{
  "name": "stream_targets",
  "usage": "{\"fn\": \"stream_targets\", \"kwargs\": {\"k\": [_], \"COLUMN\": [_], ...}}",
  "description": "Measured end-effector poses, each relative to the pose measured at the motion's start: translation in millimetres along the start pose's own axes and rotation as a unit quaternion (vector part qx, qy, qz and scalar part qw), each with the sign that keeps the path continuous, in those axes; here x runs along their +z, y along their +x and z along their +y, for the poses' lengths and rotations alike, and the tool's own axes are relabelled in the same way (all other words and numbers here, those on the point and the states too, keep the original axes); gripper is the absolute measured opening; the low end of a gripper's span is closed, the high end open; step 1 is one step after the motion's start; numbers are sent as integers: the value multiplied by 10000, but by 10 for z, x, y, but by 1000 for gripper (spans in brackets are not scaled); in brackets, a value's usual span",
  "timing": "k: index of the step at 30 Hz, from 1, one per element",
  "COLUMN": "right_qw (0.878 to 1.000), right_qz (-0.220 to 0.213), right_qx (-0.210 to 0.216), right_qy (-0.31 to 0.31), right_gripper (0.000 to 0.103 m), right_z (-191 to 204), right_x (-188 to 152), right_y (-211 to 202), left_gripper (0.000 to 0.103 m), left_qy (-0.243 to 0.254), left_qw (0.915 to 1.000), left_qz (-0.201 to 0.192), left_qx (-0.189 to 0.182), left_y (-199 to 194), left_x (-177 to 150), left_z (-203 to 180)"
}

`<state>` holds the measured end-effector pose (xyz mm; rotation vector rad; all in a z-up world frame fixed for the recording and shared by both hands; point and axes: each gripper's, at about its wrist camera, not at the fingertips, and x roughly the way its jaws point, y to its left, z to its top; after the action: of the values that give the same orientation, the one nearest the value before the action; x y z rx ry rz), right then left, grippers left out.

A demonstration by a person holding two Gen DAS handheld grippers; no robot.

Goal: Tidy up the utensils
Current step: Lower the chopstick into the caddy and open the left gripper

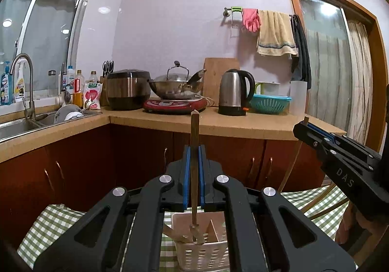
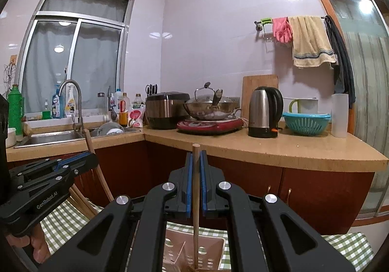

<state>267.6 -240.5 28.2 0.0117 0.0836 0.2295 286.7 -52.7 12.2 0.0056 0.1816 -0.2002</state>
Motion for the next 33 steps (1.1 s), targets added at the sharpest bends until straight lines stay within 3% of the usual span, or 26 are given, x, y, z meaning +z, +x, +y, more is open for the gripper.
{"fn": "stream_targets", "kwargs": {"k": [8, 10, 12, 14, 19, 24, 33], "right_qw": [9996, 9995, 9996, 9995, 9995, 9995, 9991], "right_qz": [284, 294, 266, 272, 288, 232, 116], "right_qx": [-61, -71, -95, -130, -160, -198, -415], "right_qy": [18, -1, 3, 7, 3, 38, 46], "right_gripper": [8, 16, 27, 35, 49, 61, 80], "right_z": [-8, 2, 7, 8, 8, -11, -21], "right_x": [-91, -95, -94, -91, -98, -71, 2], "right_y": [89, 82, 58, 43, 13, -43, -183], "left_gripper": [9, 17, 42, 51, 61, 80, 90], "left_qy": [-7, 30, -1, -44, 32, -5, 86], "left_qw": [9998, 9998, 9997, 9998, 9996, 9998, 9996], "left_qz": [171, 217, 223, 176, 271, 185, -4], "left_qx": [29, 39, 60, 63, 73, 98, 282], "left_y": [65, 83, 80, 60, 58, -6, -105], "left_x": [-94, -99, -103, -104, -123, -102, 0], "left_z": [34, 27, 32, 43, 42, 57, 4]}}
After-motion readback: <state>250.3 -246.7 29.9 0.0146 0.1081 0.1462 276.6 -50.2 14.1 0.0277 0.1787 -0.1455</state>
